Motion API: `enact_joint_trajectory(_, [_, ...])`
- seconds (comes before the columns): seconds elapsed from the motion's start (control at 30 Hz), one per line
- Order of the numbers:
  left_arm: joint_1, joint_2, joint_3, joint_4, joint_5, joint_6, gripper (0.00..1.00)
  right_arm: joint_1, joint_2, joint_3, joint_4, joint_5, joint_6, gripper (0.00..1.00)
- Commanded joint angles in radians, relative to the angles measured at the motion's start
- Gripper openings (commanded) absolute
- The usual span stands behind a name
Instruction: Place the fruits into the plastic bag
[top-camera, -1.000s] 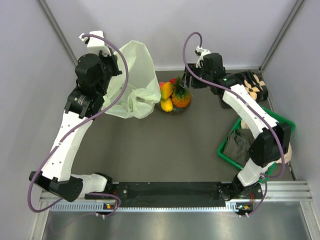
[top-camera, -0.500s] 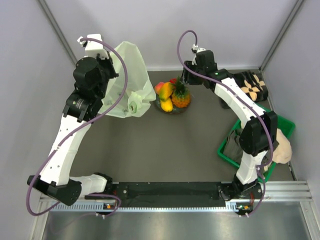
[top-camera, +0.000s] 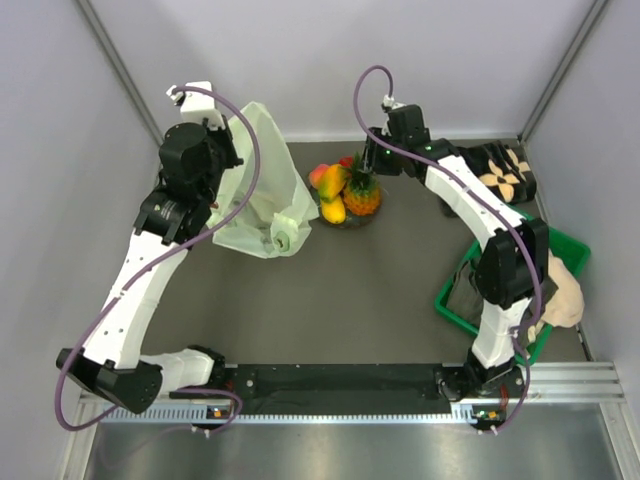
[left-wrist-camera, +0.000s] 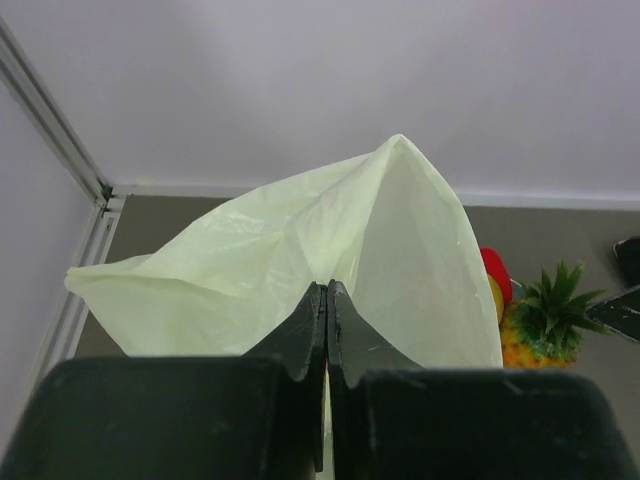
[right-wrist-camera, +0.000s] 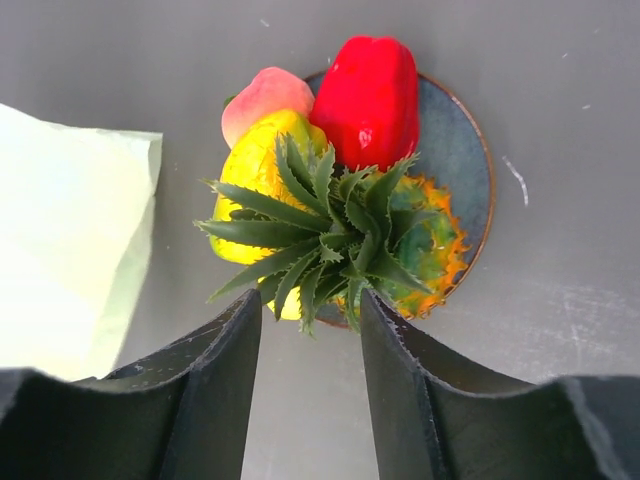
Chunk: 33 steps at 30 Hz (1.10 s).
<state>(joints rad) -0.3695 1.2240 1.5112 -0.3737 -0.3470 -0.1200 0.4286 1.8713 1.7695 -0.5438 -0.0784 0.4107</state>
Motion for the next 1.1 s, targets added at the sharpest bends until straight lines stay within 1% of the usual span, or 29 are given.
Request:
enact_joint_trajectory(0.0, [-0.002, -0.043, -0.029, 0.033, 0.017, -0.036, 0.0, -0.01, 0.011, 0.045, 0.021, -0.032, 0.045, 0.44])
enact_joint_trajectory(0.3, [-0.002, -0.081, -0.065, 0.01, 0.002, -0.036, 0.0, -0.008, 0.023, 0.047, 0.035, -0.023, 0.074, 0.4])
enact_joint_trajectory(0.63, [0.0, -0.087, -0.083, 0.01, 0.006, -0.049, 0.0, -0.008, 0.032, 0.059, 0.047, -0.004, 0.105, 0.35])
enact_joint_trajectory(0.83, [-0.002, -0.083, -0.089, 0.016, 0.016, -0.058, 0.0, -0.019, 0.034, 0.056, 0.065, -0.015, 0.143, 0.28])
enact_joint_trajectory(0.87, [-0.002, -0.081, -0.091, 0.018, 0.017, -0.058, 0.0, -0.022, 0.034, 0.056, 0.067, -0.015, 0.143, 0.26])
enact_joint_trajectory(1.07, [0.0, -0.081, -0.092, 0.019, 0.022, -0.064, 0.0, -0.024, 0.025, 0.05, 0.07, -0.015, 0.146, 0.19])
